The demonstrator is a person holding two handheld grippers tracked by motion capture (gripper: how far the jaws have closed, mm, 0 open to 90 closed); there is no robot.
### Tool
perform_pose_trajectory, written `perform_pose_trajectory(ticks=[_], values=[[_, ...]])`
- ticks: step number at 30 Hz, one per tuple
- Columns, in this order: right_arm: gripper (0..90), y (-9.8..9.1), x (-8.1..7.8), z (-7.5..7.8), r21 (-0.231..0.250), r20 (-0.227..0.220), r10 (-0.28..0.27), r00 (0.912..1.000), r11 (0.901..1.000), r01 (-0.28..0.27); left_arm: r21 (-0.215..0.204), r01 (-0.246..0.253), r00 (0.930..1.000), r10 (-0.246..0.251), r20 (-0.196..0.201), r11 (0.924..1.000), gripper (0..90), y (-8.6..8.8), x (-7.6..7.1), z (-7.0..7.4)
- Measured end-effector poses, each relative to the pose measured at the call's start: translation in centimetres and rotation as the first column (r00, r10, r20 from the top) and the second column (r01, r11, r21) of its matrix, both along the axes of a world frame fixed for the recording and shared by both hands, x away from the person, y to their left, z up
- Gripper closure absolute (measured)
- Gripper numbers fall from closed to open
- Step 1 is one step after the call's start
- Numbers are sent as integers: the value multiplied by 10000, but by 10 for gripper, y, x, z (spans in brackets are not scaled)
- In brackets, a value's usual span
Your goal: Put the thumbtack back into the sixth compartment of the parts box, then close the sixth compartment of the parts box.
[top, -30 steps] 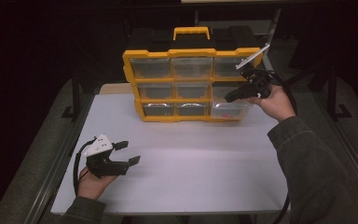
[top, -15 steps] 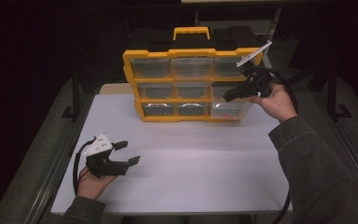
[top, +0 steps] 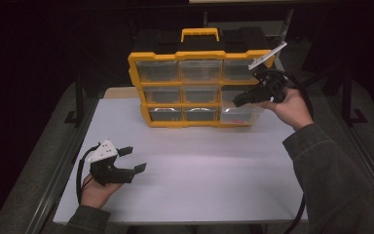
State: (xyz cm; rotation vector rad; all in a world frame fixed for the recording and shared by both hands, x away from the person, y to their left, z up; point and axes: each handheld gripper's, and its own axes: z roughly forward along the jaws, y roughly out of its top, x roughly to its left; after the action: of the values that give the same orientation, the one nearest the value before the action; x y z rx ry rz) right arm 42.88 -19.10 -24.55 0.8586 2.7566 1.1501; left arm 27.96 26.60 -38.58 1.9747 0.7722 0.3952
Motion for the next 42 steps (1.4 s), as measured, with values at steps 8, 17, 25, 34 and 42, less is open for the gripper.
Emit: perform_pose_trajectory(ticks=[8, 17, 25, 34, 42], values=[[749, 4, -7, 4, -31, 76, 237, 9997, 9997, -237, -6, 11, 10000, -11, -2, 10000, 202, 0, 0, 0], [750, 8, -13, 8, 16, 98, 374, 9993, 9993, -374, -26, 13, 10000, -13, 24, 10000, 202, 1, 0, 0], [750, 12, -24, 11, 51, 213, 643, 9977, 9979, -645, 8, 56, 10000, -56, 29, 10000, 204, 0, 0, 0], [769, 16, -34, 7, 115, 178, 886, 9959, 9960, -888, 126, 115, 9999, -115, 30, 9999, 204, -1, 0, -2], [794, 17, -43, 3, 63, 151, 1061, 9942, 9943, -1062, 170, 102, 9999, -103, 36, 9998, 203, 0, 0, -1]])
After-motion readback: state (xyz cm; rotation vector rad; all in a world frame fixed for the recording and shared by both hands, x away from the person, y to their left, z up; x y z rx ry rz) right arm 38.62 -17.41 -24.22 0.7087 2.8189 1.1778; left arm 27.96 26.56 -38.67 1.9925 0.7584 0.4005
